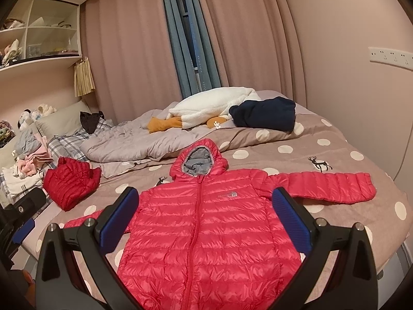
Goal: Fold large clothes
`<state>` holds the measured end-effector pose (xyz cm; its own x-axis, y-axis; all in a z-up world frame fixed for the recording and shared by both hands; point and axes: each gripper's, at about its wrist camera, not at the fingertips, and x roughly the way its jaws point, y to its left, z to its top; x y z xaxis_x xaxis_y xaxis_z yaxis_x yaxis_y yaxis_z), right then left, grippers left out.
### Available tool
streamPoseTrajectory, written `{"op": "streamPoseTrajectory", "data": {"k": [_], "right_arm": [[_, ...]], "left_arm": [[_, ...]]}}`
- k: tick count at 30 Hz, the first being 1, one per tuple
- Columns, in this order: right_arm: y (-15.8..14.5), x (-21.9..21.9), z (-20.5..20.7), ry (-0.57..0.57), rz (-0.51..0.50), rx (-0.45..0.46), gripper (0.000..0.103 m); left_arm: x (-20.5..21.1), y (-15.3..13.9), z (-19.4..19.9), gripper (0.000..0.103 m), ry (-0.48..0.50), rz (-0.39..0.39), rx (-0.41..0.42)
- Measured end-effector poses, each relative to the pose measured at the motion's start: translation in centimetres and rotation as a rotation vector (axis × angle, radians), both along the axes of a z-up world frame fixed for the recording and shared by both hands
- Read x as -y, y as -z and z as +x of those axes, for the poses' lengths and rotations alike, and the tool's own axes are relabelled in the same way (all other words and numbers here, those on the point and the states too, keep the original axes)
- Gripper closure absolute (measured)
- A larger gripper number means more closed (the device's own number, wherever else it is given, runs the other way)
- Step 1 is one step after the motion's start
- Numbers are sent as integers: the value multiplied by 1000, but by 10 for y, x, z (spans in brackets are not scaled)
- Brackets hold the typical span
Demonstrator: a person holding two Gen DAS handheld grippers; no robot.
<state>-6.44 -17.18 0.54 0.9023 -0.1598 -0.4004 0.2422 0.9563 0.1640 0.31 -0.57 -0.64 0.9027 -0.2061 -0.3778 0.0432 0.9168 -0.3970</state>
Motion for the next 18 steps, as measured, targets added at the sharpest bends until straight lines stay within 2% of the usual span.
{"op": "streamPoseTrajectory", "data": {"k": [18], "right_arm": [[0,-3,0,-20,0,5,0]], "left_arm": [[-3,0,-5,0,-21,1,3]]}}
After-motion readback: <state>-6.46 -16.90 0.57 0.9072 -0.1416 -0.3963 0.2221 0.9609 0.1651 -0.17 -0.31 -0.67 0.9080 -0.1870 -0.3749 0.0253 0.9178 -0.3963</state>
